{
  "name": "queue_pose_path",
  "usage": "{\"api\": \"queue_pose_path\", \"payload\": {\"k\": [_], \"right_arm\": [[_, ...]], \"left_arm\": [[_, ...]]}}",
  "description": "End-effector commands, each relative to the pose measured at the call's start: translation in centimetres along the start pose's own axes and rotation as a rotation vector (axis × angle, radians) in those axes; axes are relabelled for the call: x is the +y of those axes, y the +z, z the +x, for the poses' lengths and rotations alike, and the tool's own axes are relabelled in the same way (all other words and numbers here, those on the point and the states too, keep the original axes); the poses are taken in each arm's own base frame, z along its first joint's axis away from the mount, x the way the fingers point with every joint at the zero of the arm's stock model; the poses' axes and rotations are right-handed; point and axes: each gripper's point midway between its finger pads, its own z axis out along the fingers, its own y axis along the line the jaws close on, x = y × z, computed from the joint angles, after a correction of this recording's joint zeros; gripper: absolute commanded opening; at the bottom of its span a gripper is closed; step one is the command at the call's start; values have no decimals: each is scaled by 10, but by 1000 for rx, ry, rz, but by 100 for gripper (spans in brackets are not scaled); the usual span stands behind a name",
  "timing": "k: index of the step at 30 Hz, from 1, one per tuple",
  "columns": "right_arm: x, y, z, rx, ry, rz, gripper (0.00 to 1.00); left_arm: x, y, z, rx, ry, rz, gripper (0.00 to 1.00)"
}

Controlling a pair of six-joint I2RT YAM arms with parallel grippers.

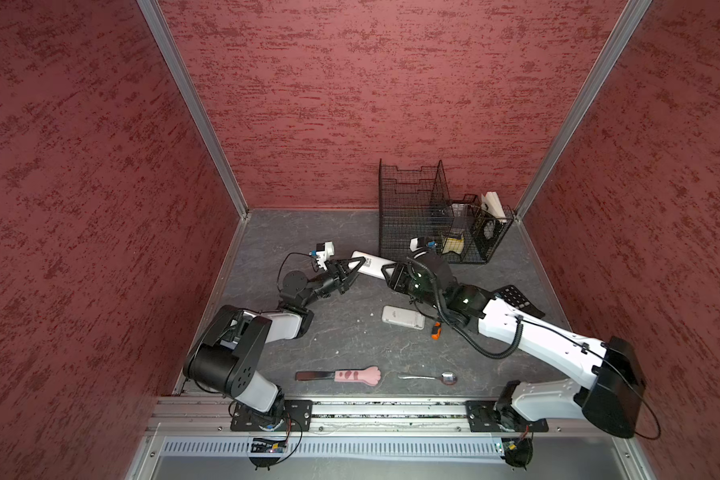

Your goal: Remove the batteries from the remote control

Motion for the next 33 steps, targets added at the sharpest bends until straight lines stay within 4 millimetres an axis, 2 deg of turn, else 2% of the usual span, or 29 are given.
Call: {"api": "queue_pose_path", "payload": {"k": [1,6,9,17,19,27,33], "right_arm": [[12,-1,-7,-9,29,-39,45],[8,-4,-9,-26,40,-37,45],[4,-4,-9,-28,51,-37,39],[-5,-7,-4,-42,91,-58,33],[-7,-8,-4,-45,98,-62,33],[-13,-17,-11,-73,120,-80,46],[-20,-23,-12,-79,130,-72,46]], "left_arm": [[-16,1,4,19,55,48,0],[-17,0,5,22,58,55,0],[-18,-1,5,20,60,62,0],[-21,-2,6,26,59,69,0],[-21,-2,6,25,59,70,0],[-22,-1,5,23,53,79,0],[-22,0,4,23,56,81,0]]}}
